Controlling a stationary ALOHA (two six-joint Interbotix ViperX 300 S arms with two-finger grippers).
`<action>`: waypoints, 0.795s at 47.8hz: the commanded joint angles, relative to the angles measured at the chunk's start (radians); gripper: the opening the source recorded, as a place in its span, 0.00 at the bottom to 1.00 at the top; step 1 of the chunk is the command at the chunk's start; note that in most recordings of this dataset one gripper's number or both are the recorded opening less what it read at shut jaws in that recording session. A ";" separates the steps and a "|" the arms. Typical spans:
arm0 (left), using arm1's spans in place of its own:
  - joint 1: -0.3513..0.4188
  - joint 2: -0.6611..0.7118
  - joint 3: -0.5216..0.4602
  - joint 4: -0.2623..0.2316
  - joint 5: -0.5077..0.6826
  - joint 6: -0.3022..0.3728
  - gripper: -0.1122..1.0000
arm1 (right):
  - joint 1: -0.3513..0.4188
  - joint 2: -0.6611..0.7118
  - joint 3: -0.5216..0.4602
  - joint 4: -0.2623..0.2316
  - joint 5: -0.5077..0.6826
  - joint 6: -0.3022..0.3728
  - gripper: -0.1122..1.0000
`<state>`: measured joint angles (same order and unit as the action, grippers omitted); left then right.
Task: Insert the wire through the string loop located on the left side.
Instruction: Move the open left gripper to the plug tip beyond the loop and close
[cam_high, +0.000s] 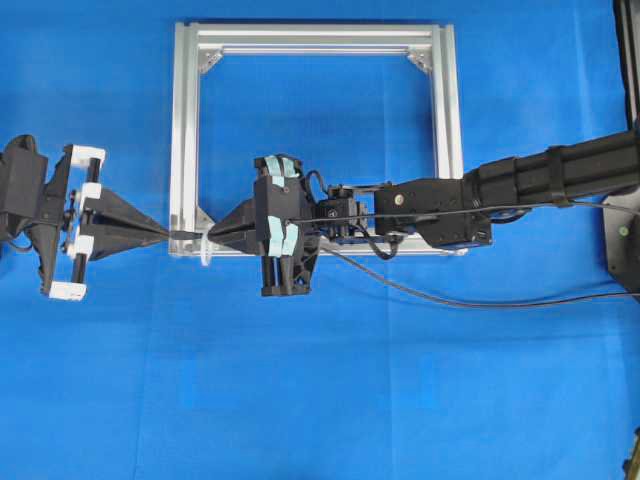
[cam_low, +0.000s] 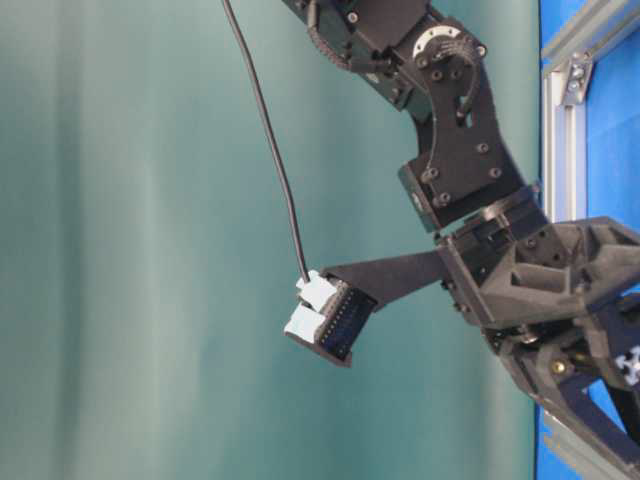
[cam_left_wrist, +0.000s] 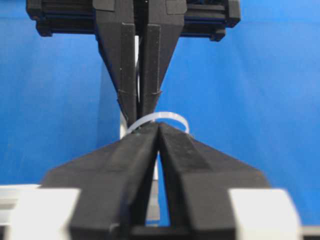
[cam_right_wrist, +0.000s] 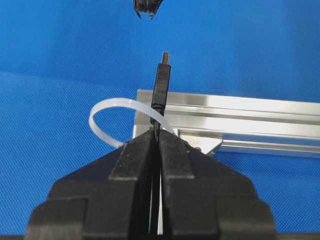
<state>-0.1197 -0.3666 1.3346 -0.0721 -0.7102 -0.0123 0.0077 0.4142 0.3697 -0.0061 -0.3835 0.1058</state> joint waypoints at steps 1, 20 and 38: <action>0.000 -0.003 -0.015 0.003 -0.005 0.002 0.25 | -0.003 -0.018 -0.014 0.000 -0.005 0.002 0.10; 0.003 -0.003 -0.018 0.003 0.026 0.003 0.86 | -0.003 -0.018 -0.014 -0.002 -0.006 0.002 0.10; 0.054 0.192 -0.078 0.002 0.038 0.000 0.85 | -0.005 -0.018 -0.012 0.000 -0.008 0.002 0.10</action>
<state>-0.0706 -0.2132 1.2839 -0.0721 -0.6673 -0.0107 0.0077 0.4157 0.3682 -0.0061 -0.3835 0.1058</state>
